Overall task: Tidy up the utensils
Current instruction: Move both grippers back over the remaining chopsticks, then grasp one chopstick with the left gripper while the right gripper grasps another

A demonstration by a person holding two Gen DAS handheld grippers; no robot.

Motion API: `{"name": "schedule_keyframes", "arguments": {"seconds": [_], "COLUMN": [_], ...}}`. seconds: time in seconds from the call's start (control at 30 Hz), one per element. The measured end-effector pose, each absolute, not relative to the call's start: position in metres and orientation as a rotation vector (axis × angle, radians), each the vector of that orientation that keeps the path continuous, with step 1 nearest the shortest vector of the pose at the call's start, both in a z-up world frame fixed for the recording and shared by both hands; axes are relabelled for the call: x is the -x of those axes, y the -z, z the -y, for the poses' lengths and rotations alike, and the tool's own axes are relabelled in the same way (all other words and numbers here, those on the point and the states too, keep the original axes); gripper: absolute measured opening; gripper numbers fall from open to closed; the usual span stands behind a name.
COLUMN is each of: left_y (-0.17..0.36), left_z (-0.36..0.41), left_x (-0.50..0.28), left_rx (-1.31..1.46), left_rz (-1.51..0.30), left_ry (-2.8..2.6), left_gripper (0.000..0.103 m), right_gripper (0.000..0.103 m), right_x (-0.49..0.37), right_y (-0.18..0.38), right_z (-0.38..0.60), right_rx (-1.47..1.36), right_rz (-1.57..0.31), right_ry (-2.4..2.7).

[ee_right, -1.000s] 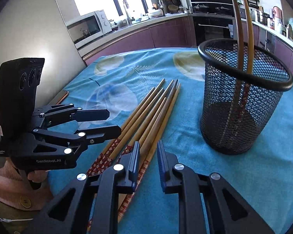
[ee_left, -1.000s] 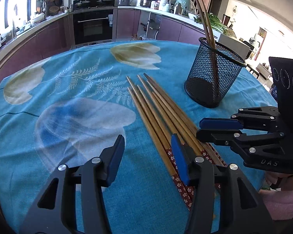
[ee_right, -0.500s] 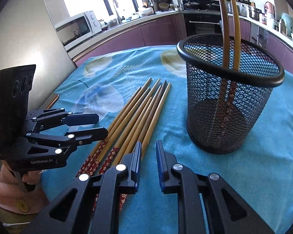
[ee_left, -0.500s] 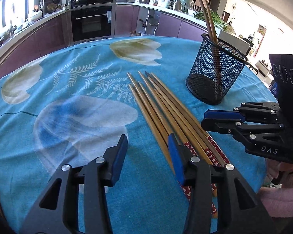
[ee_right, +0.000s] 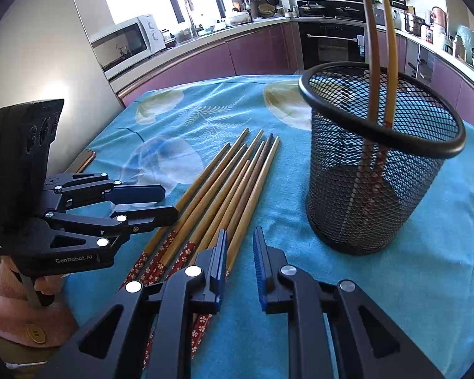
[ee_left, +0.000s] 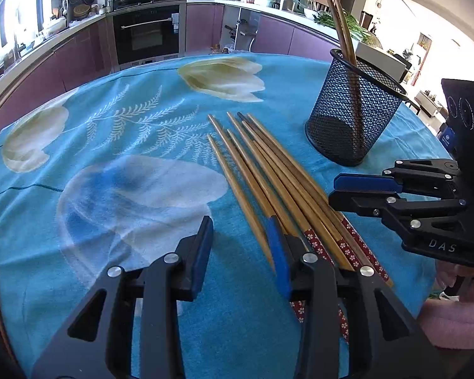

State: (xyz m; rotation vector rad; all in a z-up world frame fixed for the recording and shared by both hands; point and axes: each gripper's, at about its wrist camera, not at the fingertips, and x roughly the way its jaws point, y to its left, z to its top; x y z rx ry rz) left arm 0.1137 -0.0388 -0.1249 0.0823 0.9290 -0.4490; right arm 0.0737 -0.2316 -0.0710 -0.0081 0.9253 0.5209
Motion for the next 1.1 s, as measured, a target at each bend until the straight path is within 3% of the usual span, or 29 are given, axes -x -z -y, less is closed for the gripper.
{"name": "schedule_keyframes", "arguments": {"seconds": [0.6, 0.77, 0.9, 1.1], "left_y": [0.127, 0.128, 0.127, 0.122], "left_z": [0.045, 0.043, 0.04, 0.033], "left_x": [-0.128, -0.131, -0.13, -0.122], "left_rx": [-0.079, -0.043, 0.0, 0.034], "left_rz": [-0.938, -0.944, -0.939, -0.921], "left_ry": [0.436, 0.427, 0.413, 0.409], "left_gripper": [0.029, 0.013, 0.009, 0.007], "right_gripper": [0.021, 0.012, 0.006, 0.006], "right_x": [-0.082, -0.084, -0.085, -0.08], "right_y": [0.076, 0.077, 0.077, 0.067], "right_z": [0.224, 0.229, 0.237, 0.246], "right_rx": [0.057, 0.011, -0.056, -0.101], "right_rz": [-0.914, -0.911, -0.916, -0.877], "right_ry": [-0.438, -0.424, -0.426, -0.45]}}
